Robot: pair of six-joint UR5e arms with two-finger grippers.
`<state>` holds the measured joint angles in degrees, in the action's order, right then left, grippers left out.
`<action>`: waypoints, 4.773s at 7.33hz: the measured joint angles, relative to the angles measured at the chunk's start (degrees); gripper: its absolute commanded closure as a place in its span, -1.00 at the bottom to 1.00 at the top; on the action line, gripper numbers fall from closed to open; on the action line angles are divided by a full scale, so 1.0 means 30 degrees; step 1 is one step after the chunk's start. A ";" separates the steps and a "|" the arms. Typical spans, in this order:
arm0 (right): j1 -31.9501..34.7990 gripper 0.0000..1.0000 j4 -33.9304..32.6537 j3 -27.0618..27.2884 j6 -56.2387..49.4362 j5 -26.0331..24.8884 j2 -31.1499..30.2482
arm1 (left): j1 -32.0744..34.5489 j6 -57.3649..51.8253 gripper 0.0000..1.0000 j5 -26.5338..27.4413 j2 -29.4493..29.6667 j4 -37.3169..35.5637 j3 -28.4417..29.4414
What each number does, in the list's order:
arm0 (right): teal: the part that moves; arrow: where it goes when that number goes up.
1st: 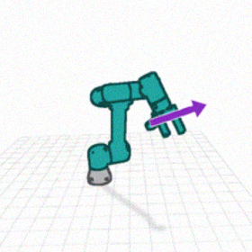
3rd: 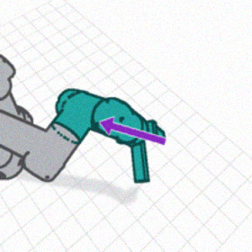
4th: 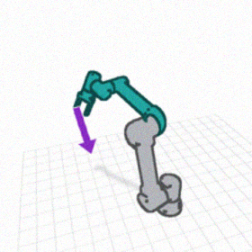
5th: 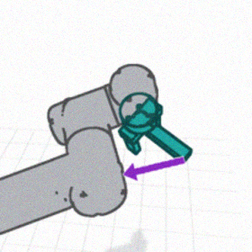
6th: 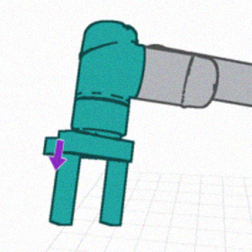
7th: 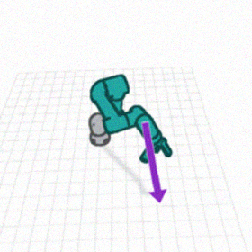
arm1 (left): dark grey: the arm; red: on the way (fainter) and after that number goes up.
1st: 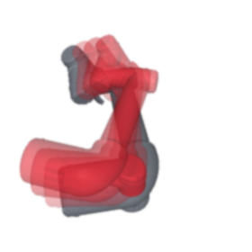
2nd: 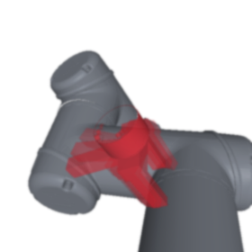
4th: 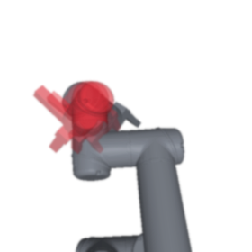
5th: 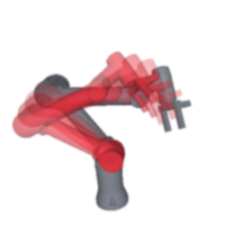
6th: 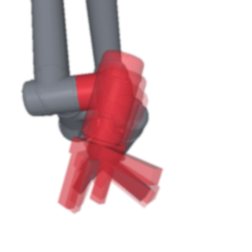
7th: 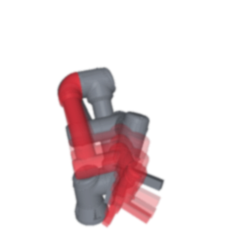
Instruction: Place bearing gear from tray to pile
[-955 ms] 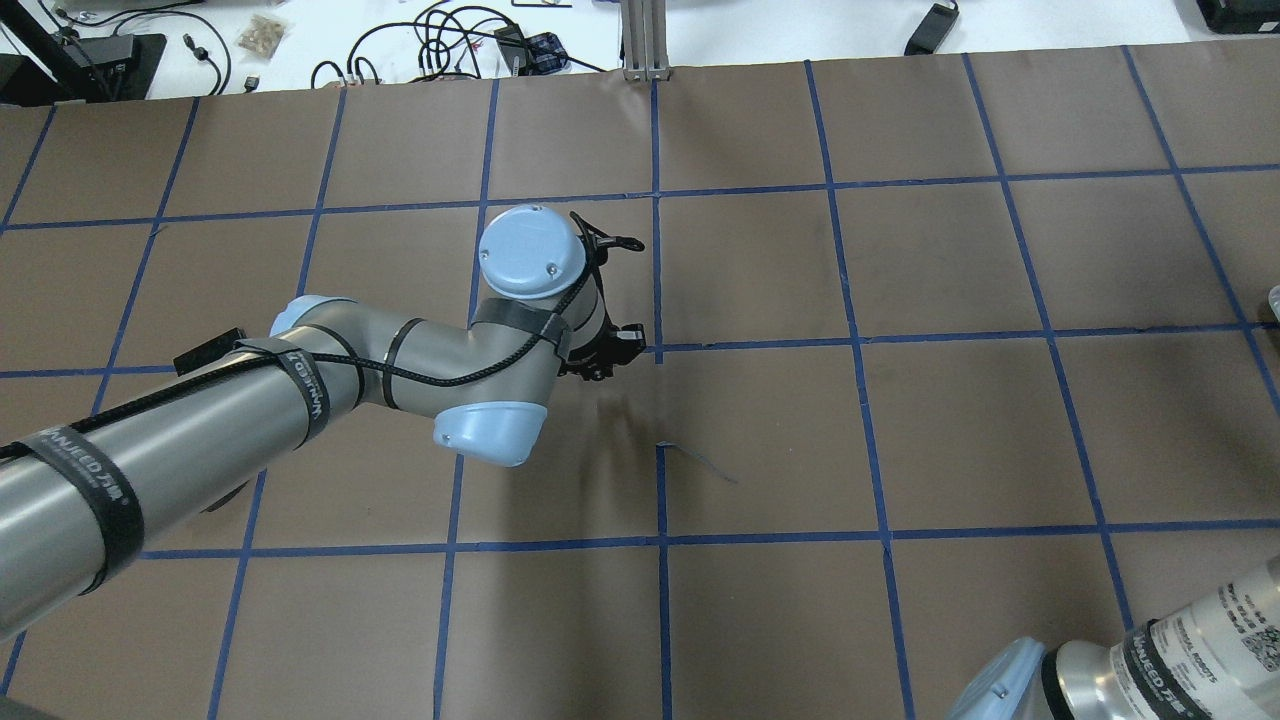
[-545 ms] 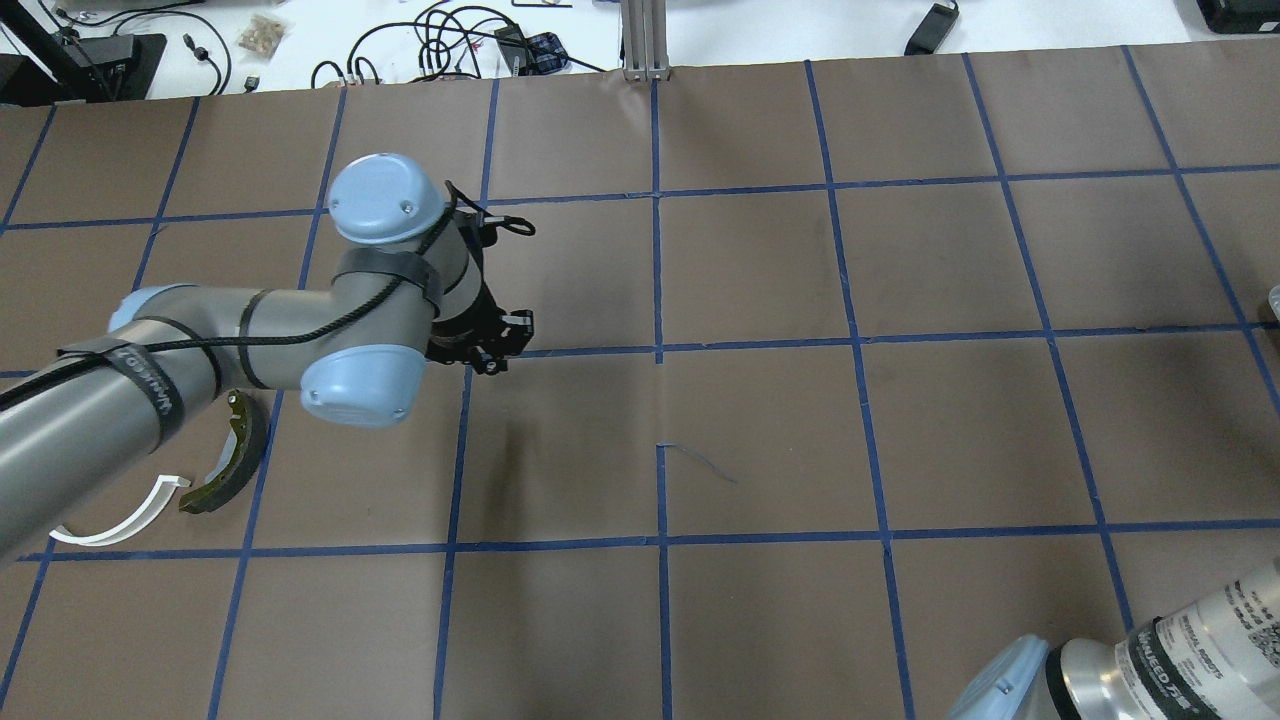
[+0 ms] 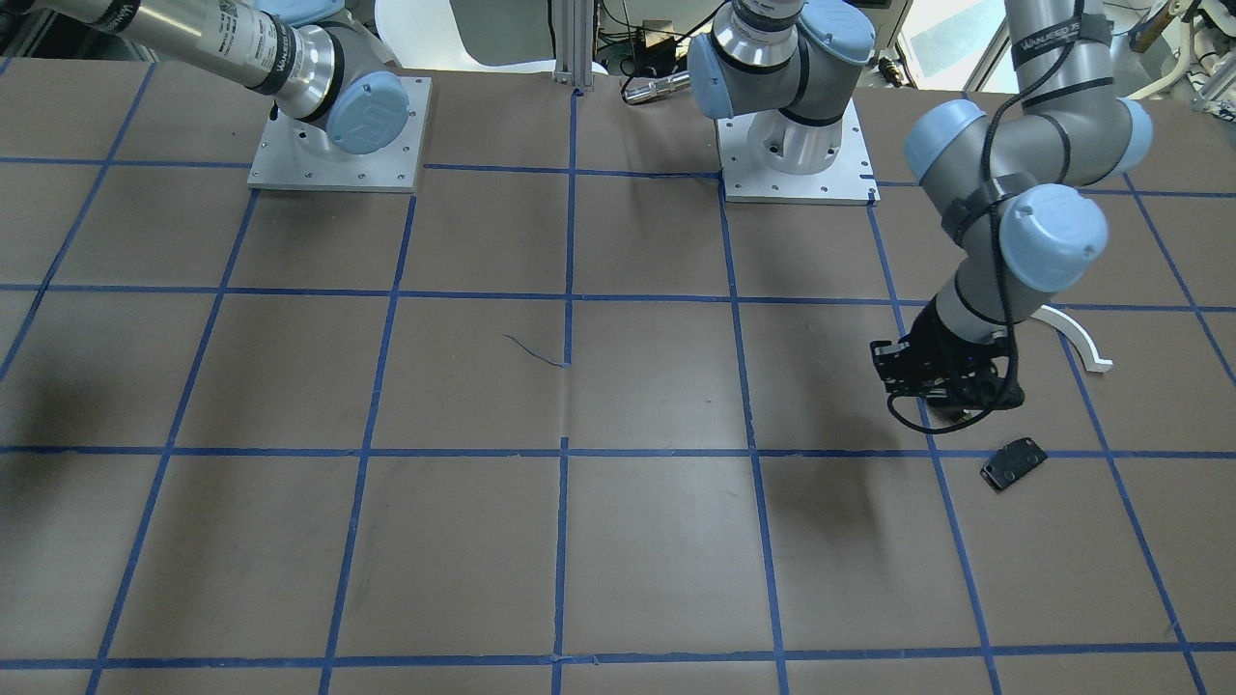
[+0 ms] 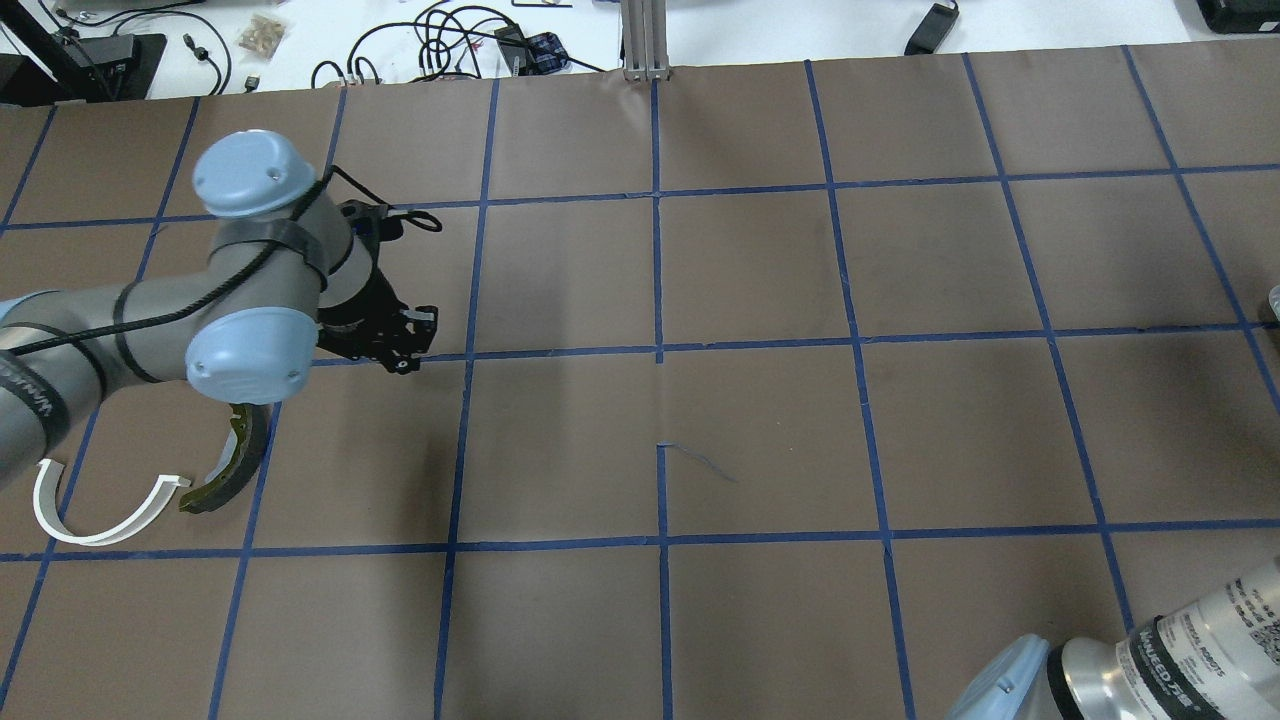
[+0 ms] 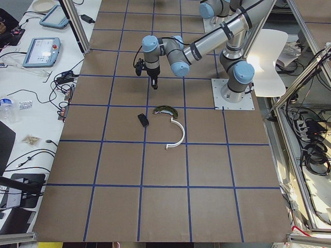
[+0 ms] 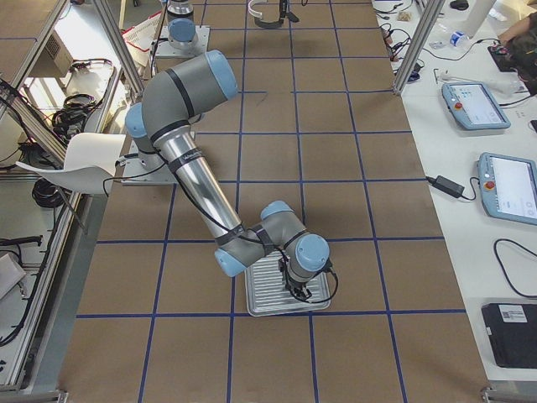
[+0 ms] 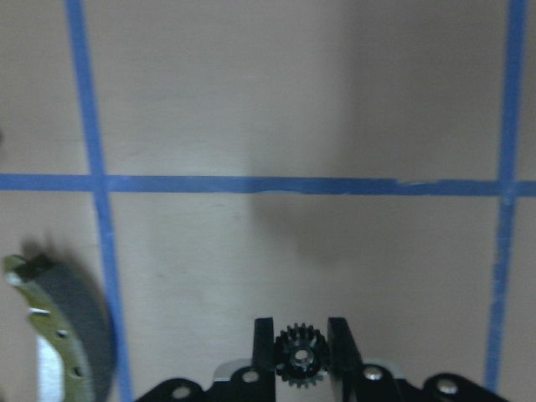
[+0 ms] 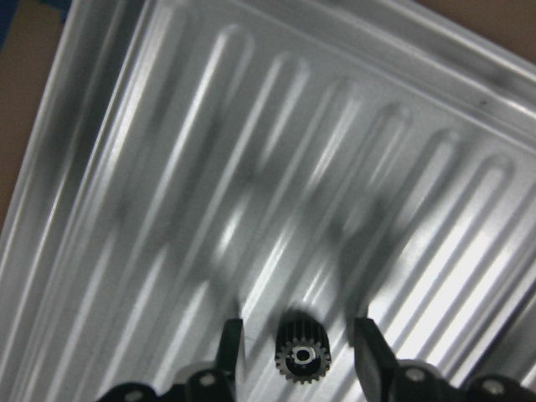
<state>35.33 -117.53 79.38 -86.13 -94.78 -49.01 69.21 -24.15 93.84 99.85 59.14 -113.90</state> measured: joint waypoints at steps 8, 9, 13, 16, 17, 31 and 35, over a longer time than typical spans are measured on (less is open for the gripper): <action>0.3066 1.00 0.4233 -0.0116 0.4509 -0.0897 -0.3999 | -0.5868 -0.8256 -1.00 -0.0532 0.1975 -0.0989 0.0358; 0.4475 1.00 0.5490 -0.0111 0.6667 -0.0687 -0.4617 | -0.5854 -0.8248 -1.00 -0.0530 0.1971 -0.0910 0.0583; 1.1713 1.00 0.7788 0.0186 1.8219 0.2575 -0.5475 | -0.2991 -0.4885 -1.00 -0.0534 -0.0117 0.2269 0.1829; 1.7172 1.00 0.7029 0.0511 2.5989 0.3145 -0.5225 | 0.0605 0.0400 -1.00 -0.0880 -0.1917 0.5369 0.3439; 1.8706 1.00 0.5987 0.0900 2.8186 0.3180 -0.4928 | 0.1921 0.2236 -1.00 -0.0941 -0.2550 0.6007 0.3936; 2.3308 -1.00 0.0315 0.4585 3.4884 0.2973 -0.5517 | 0.6940 0.7072 -1.00 -0.1699 -0.3515 1.2190 0.8471; 1.7807 -1.00 0.6019 0.4321 2.9496 0.1349 -1.0043 | 0.9184 0.9842 -1.00 -0.1913 -0.0973 0.7373 0.5752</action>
<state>88.75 -99.47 92.34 2.36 -90.73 -79.14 96.76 5.38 88.10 96.93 81.26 -96.64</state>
